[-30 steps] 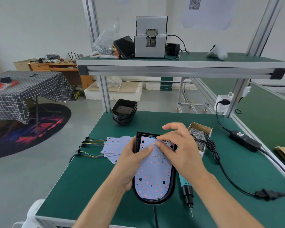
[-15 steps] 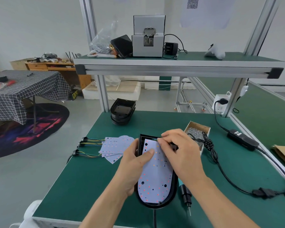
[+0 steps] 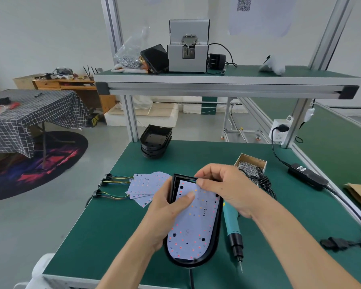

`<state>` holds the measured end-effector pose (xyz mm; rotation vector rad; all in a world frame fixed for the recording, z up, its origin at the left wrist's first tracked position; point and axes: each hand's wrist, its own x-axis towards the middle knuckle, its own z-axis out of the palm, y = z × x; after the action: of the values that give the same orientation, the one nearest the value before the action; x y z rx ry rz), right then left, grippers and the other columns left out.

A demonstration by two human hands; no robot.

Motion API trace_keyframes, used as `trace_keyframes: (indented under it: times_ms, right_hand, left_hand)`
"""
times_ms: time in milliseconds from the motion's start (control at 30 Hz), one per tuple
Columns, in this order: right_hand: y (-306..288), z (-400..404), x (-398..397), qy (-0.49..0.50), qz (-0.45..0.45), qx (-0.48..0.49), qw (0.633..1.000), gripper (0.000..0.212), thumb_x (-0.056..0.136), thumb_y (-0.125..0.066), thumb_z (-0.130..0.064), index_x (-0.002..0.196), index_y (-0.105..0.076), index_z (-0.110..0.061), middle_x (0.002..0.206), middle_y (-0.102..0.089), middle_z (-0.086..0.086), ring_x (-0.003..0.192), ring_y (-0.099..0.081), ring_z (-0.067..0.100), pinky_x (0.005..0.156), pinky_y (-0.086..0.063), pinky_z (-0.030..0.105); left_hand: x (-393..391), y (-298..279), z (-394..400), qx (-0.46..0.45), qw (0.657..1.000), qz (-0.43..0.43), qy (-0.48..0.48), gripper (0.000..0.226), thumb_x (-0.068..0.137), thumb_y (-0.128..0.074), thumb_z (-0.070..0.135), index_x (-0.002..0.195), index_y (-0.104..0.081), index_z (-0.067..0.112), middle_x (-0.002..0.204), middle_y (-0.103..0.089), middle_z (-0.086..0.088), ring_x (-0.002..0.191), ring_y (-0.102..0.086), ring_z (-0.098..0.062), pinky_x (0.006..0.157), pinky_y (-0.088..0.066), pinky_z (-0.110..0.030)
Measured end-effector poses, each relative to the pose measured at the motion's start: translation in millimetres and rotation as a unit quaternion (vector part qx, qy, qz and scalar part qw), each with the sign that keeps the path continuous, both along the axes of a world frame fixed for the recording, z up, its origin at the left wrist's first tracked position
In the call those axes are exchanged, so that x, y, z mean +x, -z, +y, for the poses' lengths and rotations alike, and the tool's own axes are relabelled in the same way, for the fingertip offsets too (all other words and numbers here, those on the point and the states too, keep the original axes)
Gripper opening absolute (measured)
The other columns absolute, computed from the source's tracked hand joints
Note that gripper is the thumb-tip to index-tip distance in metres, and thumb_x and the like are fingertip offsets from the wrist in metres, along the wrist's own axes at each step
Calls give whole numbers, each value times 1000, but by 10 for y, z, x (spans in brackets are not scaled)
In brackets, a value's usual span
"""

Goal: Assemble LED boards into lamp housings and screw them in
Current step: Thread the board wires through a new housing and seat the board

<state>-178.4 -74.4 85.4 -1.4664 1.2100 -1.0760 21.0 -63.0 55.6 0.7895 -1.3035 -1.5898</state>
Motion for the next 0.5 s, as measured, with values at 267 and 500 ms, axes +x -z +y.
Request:
trace_keyframes:
  times_ms: [267, 500]
  right_hand:
    - [-59, -46, -23, 7, 142, -76, 987, 8, 95, -75, -15, 88, -76, -19, 69, -67, -15, 62, -54, 1, 62, -45, 14]
    - [88, -100, 124, 76, 189, -167, 965, 9, 90, -78, -24, 82, -76, -28, 80, -74, -19, 75, -67, -1, 68, -47, 14]
  left_hand:
    - [-16, -10, -67, 60, 994, -91, 1, 21, 96, -69, 44, 111, -73, 31, 114, -78, 2, 106, -75, -18, 93, -57, -41]
    - [-99, -43, -147, 90, 988, -105, -75, 37, 91, -74, 51, 109, -74, 19, 103, -80, -2, 96, -78, -20, 79, -63, -35]
